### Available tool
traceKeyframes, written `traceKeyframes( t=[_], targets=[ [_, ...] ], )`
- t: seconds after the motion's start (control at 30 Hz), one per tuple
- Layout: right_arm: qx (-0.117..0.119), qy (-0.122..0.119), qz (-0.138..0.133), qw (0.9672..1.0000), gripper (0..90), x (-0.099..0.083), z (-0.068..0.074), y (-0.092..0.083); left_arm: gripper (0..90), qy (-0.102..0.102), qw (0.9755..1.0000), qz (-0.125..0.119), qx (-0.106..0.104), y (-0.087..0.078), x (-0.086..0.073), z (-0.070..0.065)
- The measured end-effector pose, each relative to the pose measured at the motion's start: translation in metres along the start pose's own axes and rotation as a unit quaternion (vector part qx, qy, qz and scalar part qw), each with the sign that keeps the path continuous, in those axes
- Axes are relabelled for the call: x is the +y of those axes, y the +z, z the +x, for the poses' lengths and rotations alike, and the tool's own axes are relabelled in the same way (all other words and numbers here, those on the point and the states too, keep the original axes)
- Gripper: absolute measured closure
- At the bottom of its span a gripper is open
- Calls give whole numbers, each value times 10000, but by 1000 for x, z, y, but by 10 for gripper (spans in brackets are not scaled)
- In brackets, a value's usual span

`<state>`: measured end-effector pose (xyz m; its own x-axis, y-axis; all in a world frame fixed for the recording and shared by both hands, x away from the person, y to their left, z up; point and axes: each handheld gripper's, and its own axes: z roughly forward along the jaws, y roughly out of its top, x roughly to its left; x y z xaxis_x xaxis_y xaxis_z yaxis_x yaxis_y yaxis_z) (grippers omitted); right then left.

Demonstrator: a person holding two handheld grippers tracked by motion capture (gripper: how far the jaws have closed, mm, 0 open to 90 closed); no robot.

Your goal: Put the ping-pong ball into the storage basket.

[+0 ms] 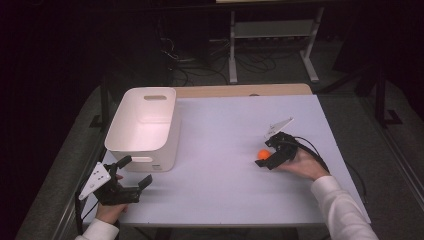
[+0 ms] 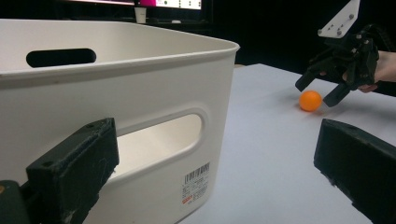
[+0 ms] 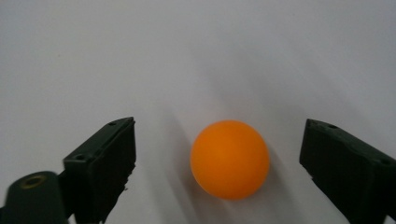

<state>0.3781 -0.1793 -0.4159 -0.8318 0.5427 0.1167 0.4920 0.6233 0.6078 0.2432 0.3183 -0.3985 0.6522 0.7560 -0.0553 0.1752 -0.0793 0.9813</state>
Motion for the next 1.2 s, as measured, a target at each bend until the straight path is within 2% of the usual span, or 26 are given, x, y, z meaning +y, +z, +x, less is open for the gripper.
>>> traceKeyframes(
  t=[0.13, 0.27, 0.33, 0.37, 0.6, 0.9, 1.03, 1.2],
  targets=[
    [86, 62, 185, 9998, 218, -4, -5, -1, 0, -1, 10000, 4, -6, 0, 0, 0],
    [4, -168, 350, 9992, 310, -3, -8, -3, 0, 3, 10000, 15, -1, 0, 0, 0],
    [1, -162, 325, 9993, 320, -2, -8, -3, 0, 0, 10000, 9, -3, 0, 0, 0],
    [-37, -236, 334, 9992, 326, -1, -8, -3, 0, -5, 10000, 3, -4, 0, 0, 0],
    [-101, -413, 542, 9976, 382, 4, -11, 3, 0, -16, 10000, -16, -13, 0, 0, 0],
    [-112, -633, 651, 9958, 481, 12, -12, 5, 0, -20, 10000, -2, -18, 0, 0, 0],
    [-40, -573, 703, 9959, 494, 14, -13, 6, 0, -23, 10000, -2, -27, 0, 0, 0],
    [-15, -646, 799, 9947, 498, 17, -13, 5, 0, -34, 10000, 0, -32, 0, 0, 0]
  ],
)
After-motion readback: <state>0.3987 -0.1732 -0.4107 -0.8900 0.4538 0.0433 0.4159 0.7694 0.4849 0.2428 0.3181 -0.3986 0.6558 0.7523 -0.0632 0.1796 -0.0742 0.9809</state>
